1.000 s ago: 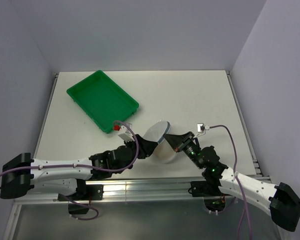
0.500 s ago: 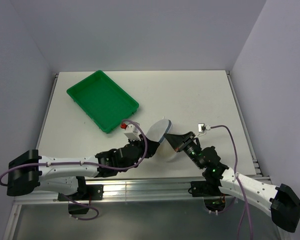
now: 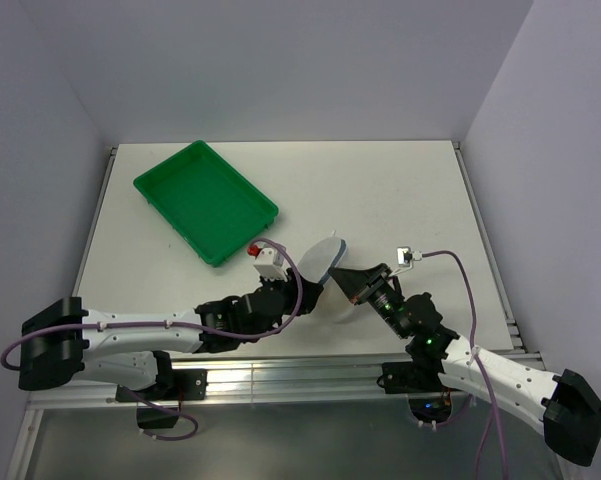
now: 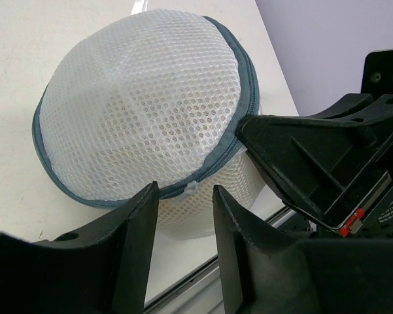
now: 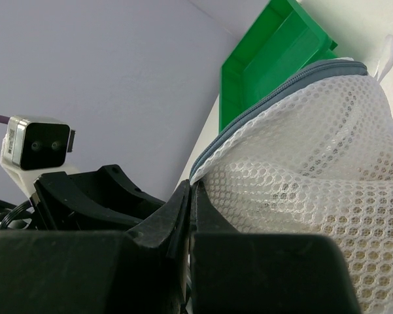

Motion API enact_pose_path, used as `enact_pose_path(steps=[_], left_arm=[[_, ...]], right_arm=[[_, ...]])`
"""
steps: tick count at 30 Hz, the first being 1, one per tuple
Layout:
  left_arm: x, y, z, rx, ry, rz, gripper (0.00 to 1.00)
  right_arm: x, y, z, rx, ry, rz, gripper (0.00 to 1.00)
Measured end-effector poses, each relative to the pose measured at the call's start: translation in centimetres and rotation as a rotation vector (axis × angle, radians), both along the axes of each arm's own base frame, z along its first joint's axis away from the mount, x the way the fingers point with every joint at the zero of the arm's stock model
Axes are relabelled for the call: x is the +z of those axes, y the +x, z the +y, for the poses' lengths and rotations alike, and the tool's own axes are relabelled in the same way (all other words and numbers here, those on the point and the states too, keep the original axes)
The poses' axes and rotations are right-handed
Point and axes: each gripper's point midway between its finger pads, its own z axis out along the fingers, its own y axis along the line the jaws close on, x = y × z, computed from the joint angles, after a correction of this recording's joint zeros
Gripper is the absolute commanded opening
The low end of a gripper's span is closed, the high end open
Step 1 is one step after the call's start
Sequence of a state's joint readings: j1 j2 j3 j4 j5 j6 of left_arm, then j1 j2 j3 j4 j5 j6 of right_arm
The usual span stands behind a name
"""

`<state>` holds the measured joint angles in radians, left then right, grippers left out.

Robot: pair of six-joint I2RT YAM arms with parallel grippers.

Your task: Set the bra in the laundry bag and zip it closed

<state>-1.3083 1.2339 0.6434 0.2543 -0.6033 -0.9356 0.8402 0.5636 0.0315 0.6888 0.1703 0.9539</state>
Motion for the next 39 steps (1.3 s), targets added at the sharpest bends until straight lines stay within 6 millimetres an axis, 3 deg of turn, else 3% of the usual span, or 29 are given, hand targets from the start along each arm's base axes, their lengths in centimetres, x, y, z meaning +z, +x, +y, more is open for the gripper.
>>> enact_pose_path(steps=[11, 16, 17, 18, 22, 23, 32, 39], left_arm=[[0.1, 0.2, 0.2, -0.009, 0.014, -0.014, 0.39], [0.2, -0.2, -0.3, -0.039, 0.009, -0.014, 0.15], [0.2, -0.2, -0.3, -0.04, 0.006, -0.013, 0.15], [0.2, -0.2, -0.4, -0.042, 0.008, -0.014, 0.17], [0.0, -0.3, -0.1, -0.034, 0.023, -0.022, 0.62], [0.2, -0.4, -0.1, -0.033, 0.022, -0.022, 0.64], [2.4, -1.7, 0.2, -0.048, -0.058, -0.02, 0.48], [-0.3, -2.0, 0.8, -0.076, -0.052, 0.043, 0.43]], right_arm=[[0.0, -0.1, 0.0, 0.003, 0.003, 0.002, 0.0], [0.0, -0.1, 0.0, 0.004, 0.006, 0.004, 0.0], [0.0, -0.1, 0.0, 0.004, 0.005, 0.004, 0.0], [0.0, -0.1, 0.1, 0.004, 0.004, 0.005, 0.0], [-0.1, -0.1, 0.1, 0.005, 0.004, 0.007, 0.0], [-0.1, -0.1, 0.1, 0.004, 0.004, 0.008, 0.0], [-0.4, 0.0, 0.2, 0.009, 0.0, 0.018, 0.0], [-0.3, 0.0, 0.2, 0.009, 0.002, 0.019, 0.0]])
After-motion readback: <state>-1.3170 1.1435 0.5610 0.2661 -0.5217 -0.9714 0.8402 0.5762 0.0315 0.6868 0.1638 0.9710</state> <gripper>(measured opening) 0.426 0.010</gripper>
